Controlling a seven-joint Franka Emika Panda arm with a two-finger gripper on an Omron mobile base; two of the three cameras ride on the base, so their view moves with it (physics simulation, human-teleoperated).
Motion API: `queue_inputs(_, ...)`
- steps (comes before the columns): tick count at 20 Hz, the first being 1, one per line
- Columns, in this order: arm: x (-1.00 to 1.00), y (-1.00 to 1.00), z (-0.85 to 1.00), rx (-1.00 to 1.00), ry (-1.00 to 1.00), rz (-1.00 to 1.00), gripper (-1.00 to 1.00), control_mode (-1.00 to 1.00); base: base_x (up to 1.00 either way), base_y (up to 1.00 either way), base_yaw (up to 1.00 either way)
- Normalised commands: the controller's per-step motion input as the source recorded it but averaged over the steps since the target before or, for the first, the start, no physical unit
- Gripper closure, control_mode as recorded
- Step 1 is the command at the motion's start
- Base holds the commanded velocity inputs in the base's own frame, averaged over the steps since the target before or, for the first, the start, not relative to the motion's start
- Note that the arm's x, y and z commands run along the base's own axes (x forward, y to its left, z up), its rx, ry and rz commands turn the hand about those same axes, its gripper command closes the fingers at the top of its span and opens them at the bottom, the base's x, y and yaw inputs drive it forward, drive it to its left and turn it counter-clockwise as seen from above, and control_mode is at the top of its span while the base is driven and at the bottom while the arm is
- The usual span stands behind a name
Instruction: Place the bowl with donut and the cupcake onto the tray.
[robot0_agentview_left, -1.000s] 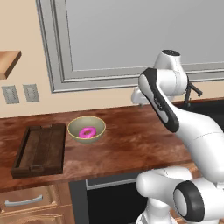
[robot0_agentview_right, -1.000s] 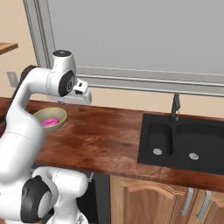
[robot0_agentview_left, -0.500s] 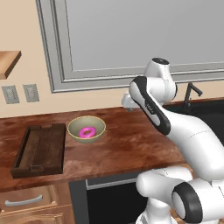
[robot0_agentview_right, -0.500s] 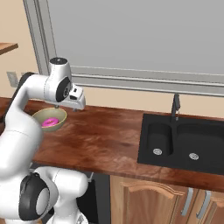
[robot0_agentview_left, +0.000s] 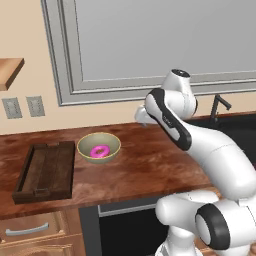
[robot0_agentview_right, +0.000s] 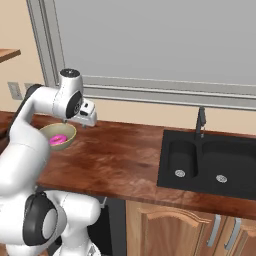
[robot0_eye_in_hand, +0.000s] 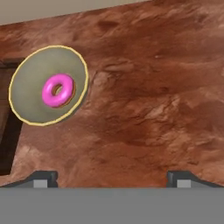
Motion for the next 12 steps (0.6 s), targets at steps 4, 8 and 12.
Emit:
queue_inputs(4,0.31,0.26,0.00,0.00,0.00,0.00,-1.00,-1.00,0.00,0.00,0.00)
queue_inputs(8,0.35,0.36,-0.03,0.00,0.00,0.00,-1.00,-1.00,0.00,0.00,0.00)
queue_inputs(12,0.25,0.30,-0.14,0.00,0.00,0.00,-1.00,-1.00,0.00,0.00,0.00)
